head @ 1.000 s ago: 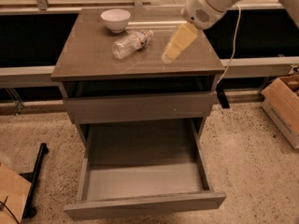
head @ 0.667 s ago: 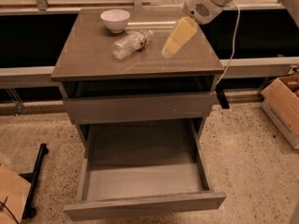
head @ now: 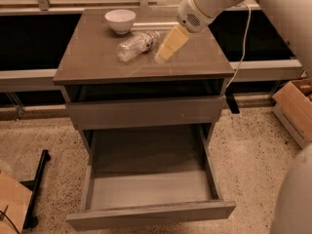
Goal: Place water bottle into middle drawer
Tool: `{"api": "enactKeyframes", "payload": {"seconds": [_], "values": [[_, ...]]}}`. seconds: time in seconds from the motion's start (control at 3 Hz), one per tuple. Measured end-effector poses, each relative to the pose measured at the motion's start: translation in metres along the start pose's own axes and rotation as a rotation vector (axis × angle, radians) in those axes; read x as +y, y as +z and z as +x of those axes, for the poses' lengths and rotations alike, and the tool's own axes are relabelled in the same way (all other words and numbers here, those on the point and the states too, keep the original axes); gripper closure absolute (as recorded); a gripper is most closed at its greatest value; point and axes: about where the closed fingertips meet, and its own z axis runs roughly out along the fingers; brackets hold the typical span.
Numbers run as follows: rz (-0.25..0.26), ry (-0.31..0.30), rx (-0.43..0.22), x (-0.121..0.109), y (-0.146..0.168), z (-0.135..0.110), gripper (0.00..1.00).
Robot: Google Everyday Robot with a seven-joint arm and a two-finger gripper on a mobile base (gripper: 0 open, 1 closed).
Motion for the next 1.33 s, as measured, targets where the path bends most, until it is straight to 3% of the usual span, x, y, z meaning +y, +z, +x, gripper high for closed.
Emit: {"api": "enactKeyframes", "payload": {"seconds": [0.33,0.67,1.33], "values": [[0.002,0.029,-0.059,-0.018,0.035,-0.012,0.0],[-0.031,0.089,-0.126,-0.03,0.081,-0.021,0.0],[-0.073,0.088,-0.194,-0.04,0.123,-0.043,0.0]]}}
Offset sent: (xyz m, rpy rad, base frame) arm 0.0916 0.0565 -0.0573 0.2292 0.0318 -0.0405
